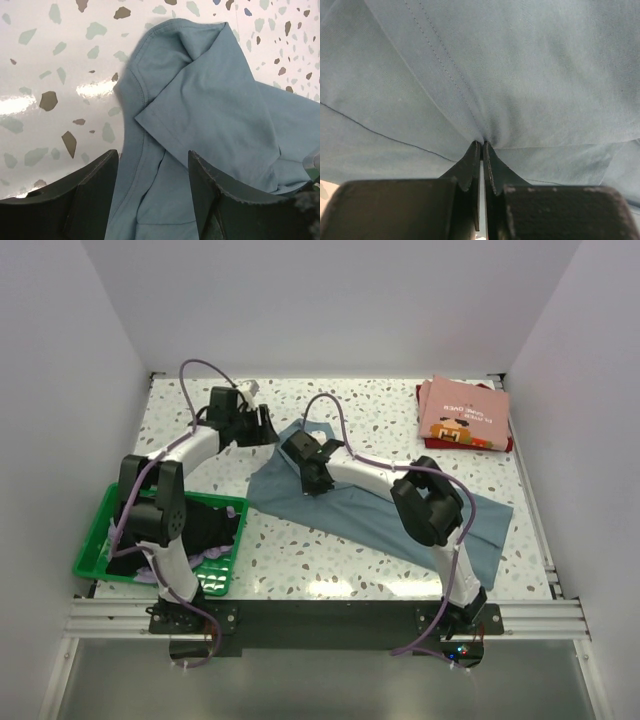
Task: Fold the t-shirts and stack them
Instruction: Fold the tshirt
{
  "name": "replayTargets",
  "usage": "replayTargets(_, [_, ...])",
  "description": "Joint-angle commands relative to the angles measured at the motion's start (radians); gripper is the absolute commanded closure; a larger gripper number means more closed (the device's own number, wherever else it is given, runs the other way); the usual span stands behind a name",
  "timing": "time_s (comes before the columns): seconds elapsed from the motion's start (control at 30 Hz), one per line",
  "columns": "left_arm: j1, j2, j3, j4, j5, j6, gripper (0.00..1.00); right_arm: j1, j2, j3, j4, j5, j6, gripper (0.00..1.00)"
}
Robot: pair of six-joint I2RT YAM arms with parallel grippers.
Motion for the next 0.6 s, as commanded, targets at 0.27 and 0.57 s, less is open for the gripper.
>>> replayTargets(0.27, [-0.055,0.142,0.147,0.003,-0.007,0.057,0.56,-0.039,-0.067,-0.065,-0.001,-0.018,0.035,1.0])
replayTargets(0.57, [-0.083,0.211,0.186,-0.005,-0.024,0.06,0.57,-0.051,-0.056,-0.057,-0.003,-0.041,0.041,1.0])
